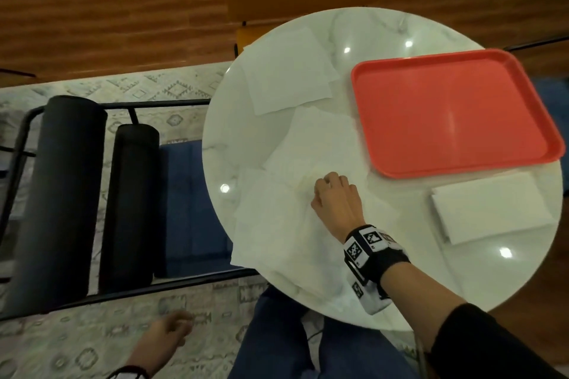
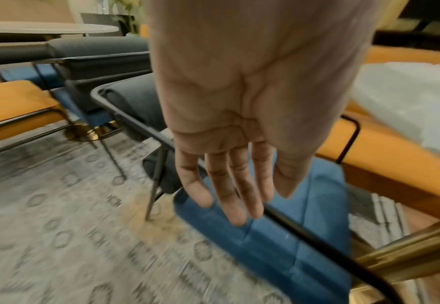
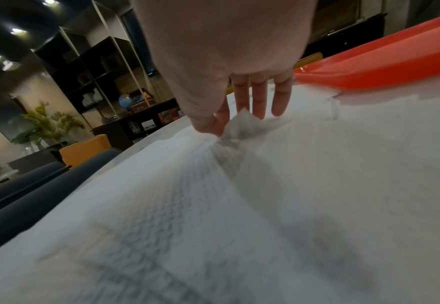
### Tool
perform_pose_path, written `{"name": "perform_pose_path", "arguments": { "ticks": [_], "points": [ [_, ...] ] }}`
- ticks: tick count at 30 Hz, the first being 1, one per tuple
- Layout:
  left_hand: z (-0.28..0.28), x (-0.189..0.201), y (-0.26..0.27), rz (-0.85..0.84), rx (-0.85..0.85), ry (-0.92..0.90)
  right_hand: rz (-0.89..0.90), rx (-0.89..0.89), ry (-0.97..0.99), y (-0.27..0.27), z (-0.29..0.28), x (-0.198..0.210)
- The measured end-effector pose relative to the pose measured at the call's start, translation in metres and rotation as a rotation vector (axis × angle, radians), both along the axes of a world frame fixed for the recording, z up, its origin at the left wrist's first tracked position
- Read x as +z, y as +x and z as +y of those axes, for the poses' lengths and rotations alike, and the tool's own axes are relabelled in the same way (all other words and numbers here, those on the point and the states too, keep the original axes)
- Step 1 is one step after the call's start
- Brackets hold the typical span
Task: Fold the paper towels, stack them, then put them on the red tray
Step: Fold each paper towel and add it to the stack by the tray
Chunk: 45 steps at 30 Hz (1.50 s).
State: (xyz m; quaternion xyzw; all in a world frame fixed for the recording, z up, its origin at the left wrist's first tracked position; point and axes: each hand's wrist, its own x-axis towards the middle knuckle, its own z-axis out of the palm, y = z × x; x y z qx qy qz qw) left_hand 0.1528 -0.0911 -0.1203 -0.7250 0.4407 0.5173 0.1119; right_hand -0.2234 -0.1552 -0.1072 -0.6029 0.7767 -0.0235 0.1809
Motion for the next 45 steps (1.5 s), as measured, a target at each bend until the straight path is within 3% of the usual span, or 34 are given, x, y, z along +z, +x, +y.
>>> {"name": "perform_pose_path", "arguments": {
  "ticks": [6,9,16,20,25,29,32,36,41,45],
  "points": [
    [-0.069,0.048,-0.052,0.216,-0.187,-0.385,0.102,-0.005,-0.015,0.002,0.002,-0.003],
    [-0.101,0.067,-0.091,0.339,-0.246,-0.47,0.106,0.008,0.017,0.004,0.004,-0.002],
    [-0.13,0.073,-0.177,0.481,-0.351,-0.444,0.192,0.052,-0.023,0.01,0.002,-0.007],
    [-0.13,0.065,-0.203,0.464,-0.394,-0.364,0.115,-0.016,-0.076,0.01,0.003,0.006],
    [-0.129,0.065,-0.227,0.495,-0.192,-0.311,-0.113,-0.02,-0.271,0.022,0.017,0.041],
    [-0.134,0.068,-0.235,0.45,-0.032,-0.429,-0.371,0.06,-0.259,0.027,0.027,0.062],
    [-0.14,0.082,-0.229,0.474,-0.069,-0.426,-0.534,-0.135,-0.323,0.007,0.026,0.073],
    [-0.138,0.117,-0.219,0.736,-0.178,-0.353,-0.903,-0.567,-0.324,-0.041,0.018,0.077],
    [-0.144,0.141,-0.213,0.905,-0.097,-0.354,-1.17,-0.546,-0.02,-0.061,0.015,0.066],
    [-0.157,0.126,-0.208,0.83,-0.044,-0.353,-1.407,-0.59,-0.082,-0.057,0.014,0.071]
  ]
}}
